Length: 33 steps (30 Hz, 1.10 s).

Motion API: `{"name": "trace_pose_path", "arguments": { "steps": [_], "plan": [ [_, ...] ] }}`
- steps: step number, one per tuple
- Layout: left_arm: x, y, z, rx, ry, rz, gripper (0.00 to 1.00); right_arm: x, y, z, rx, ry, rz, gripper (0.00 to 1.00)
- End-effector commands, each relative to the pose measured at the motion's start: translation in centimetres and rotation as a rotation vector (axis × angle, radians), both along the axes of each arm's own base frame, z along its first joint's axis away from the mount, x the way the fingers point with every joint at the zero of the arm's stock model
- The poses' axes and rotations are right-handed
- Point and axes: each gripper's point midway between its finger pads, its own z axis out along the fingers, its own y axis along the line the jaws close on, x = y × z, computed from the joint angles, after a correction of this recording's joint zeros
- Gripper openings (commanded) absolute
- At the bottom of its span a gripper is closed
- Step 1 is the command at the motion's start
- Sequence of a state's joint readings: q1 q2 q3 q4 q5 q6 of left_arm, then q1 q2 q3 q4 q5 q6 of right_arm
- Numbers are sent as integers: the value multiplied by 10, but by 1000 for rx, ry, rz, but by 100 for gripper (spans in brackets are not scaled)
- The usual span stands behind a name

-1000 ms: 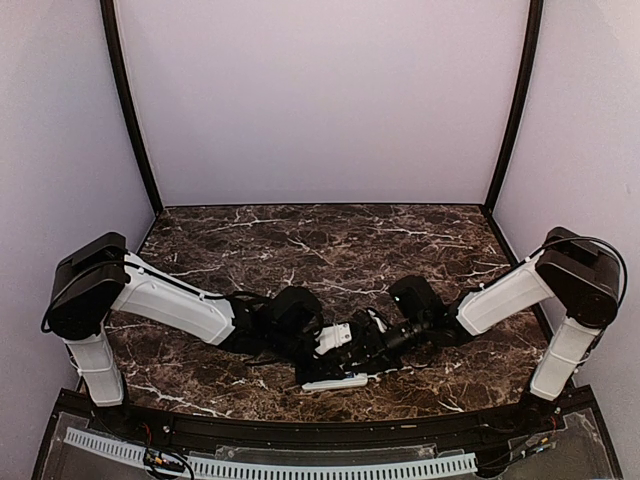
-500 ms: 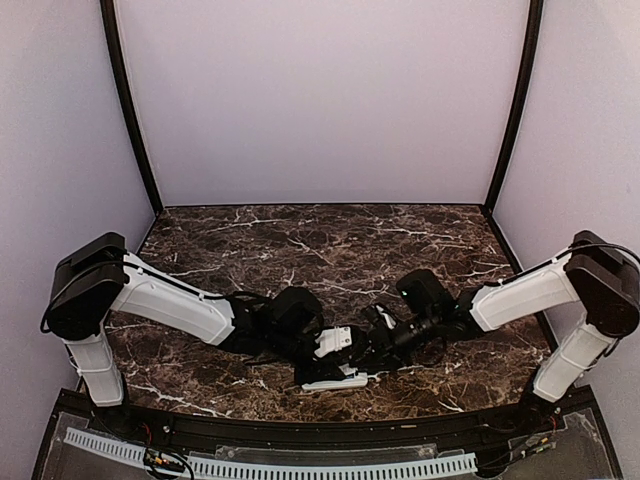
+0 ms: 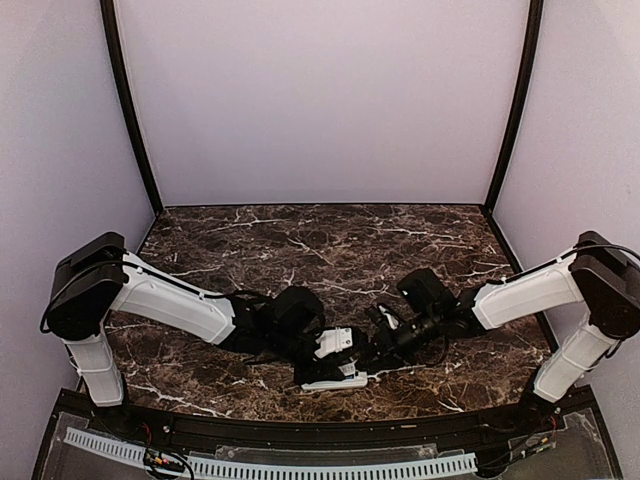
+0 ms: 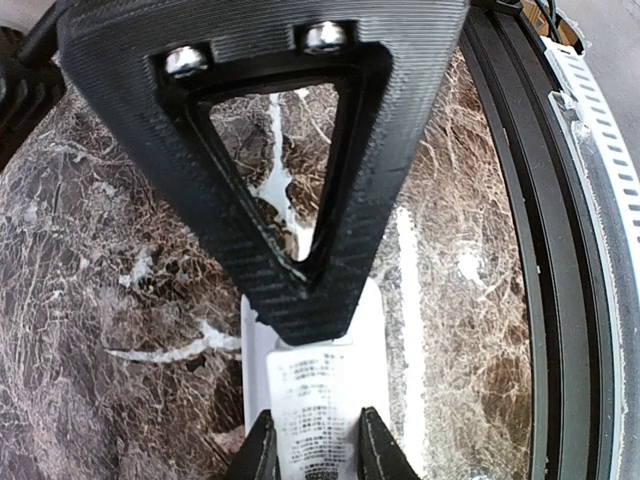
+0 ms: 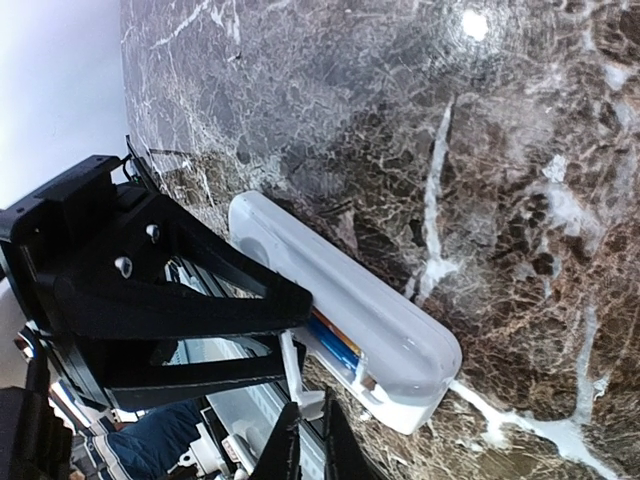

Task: Load the batteries into the remote control
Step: Load the battery cover onto the remote control without the battery cover.

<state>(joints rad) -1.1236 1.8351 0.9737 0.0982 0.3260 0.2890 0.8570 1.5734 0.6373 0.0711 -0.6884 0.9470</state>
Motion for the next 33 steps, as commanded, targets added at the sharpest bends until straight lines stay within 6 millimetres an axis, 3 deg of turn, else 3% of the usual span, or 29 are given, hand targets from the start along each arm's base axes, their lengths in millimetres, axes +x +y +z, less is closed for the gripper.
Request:
{"name": "trace_pose_path", "arguments": {
  "steps": [1, 10, 33],
  "plan": [
    [-25, 21, -17, 107, 70, -54, 12, 6, 4, 3, 1, -26, -2, 6],
    [-25, 21, -18, 118, 74, -59, 14, 1, 8, -2, 2, -7, 12, 0],
    [-30, 20, -18, 140, 83, -82, 28, -6, 7, -11, -20, 13, 25, 2]
  ]
}}
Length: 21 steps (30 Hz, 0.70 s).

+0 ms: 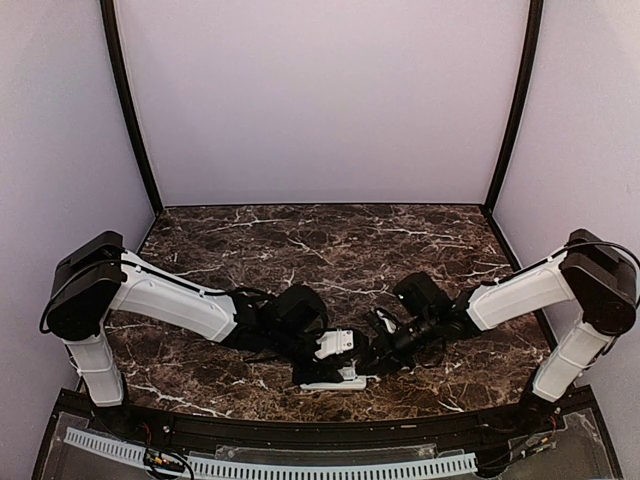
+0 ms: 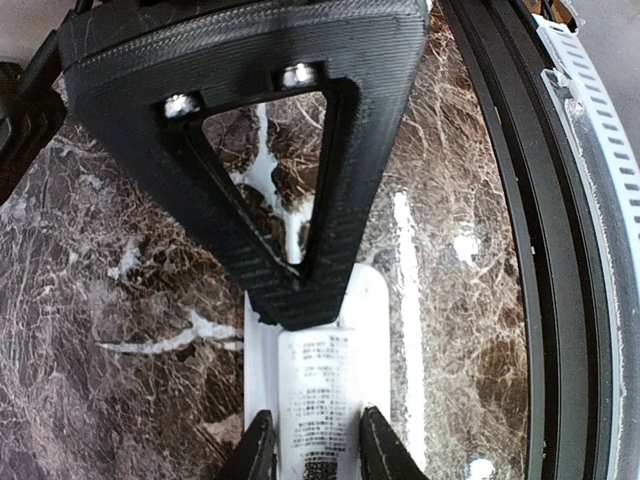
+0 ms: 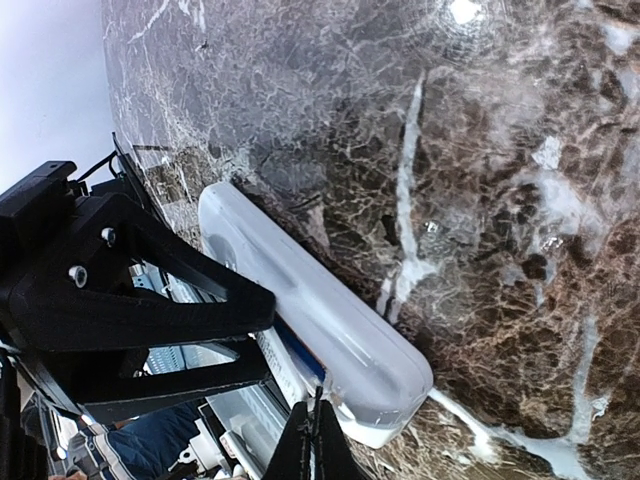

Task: Load the batteries into the remote control
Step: Load the battery cover onto the remote control without the battery cover.

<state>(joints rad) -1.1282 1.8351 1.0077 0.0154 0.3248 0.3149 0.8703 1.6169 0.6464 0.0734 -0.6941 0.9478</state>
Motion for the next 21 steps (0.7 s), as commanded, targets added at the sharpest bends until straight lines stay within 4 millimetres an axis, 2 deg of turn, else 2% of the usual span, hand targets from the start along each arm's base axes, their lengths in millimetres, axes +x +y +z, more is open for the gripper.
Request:
{"name": "trace_pose_path", "arguments": {
  "steps": [1, 7, 15, 21],
  "plan": [
    [-27, 17, -18, 96, 80, -57, 28, -1, 5, 0, 3, -11, 9, 3],
    [-27, 18, -19, 103, 80, -57, 31, -2, 5, -1, -1, -9, 9, 3],
    [-26, 14, -13, 88, 80, -57, 44, -4, 6, -2, -4, -7, 13, 3],
    [-26, 14, -12, 86, 80, -56, 49, -5, 5, -4, -7, -6, 14, 3]
  ]
}}
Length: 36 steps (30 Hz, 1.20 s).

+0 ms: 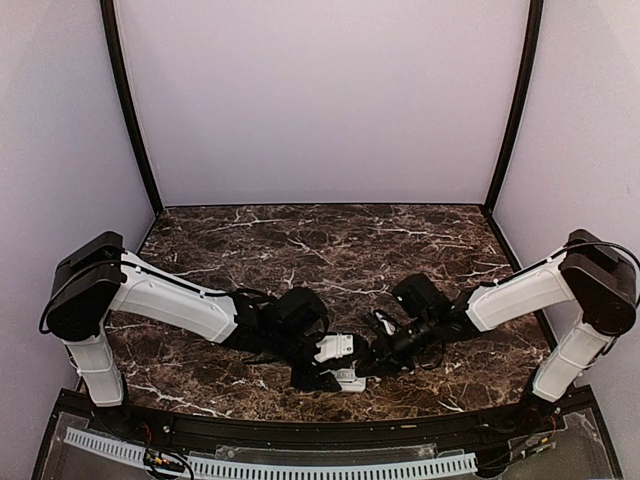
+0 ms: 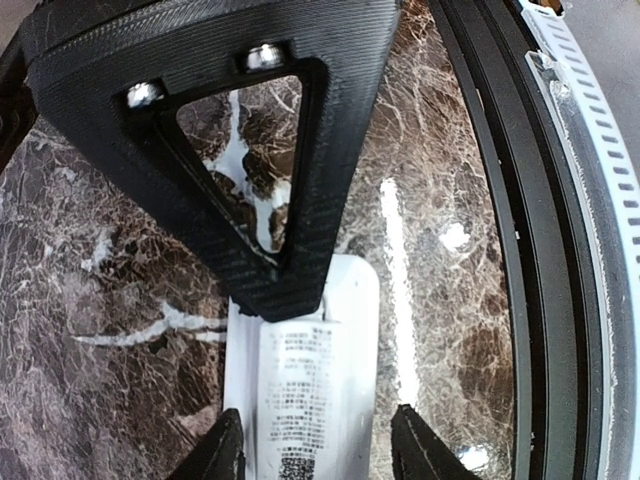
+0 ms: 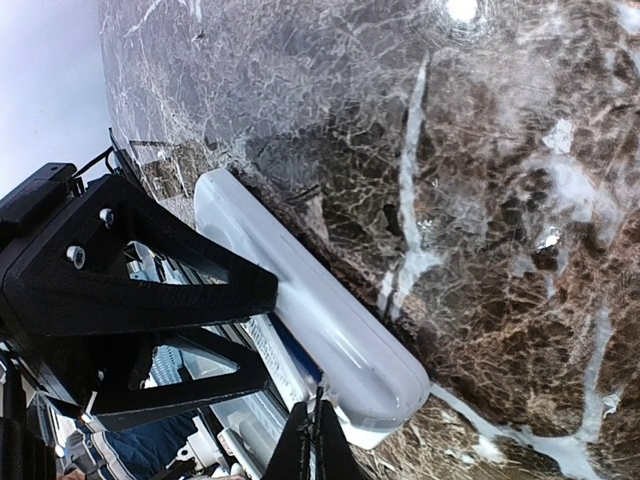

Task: Load the batteries into the remote control
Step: Load the battery cover onto the remote control without the battery cover.

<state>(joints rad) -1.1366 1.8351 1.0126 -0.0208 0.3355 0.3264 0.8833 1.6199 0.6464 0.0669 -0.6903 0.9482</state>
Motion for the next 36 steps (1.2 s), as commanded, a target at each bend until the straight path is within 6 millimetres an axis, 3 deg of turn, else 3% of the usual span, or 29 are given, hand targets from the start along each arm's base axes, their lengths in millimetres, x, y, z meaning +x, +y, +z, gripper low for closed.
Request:
{"name": "trace_pose_path", "arguments": {
  "steps": [1, 8, 23, 36],
  "plan": [
    [-18, 11, -9, 64, 66, -31, 50, 0, 4, -2, 0, -9, 2, 3],
    [-15, 11, -11, 64, 45, -27, 55, -1, 3, -2, -6, -8, 1, 3],
    [-12, 15, -20, 85, 26, -16, 52, -3, 6, -2, -12, -10, 10, 5],
    [-13, 22, -22, 111, 17, -25, 54, 1, -1, 9, -73, -56, 18, 15]
  ]
}}
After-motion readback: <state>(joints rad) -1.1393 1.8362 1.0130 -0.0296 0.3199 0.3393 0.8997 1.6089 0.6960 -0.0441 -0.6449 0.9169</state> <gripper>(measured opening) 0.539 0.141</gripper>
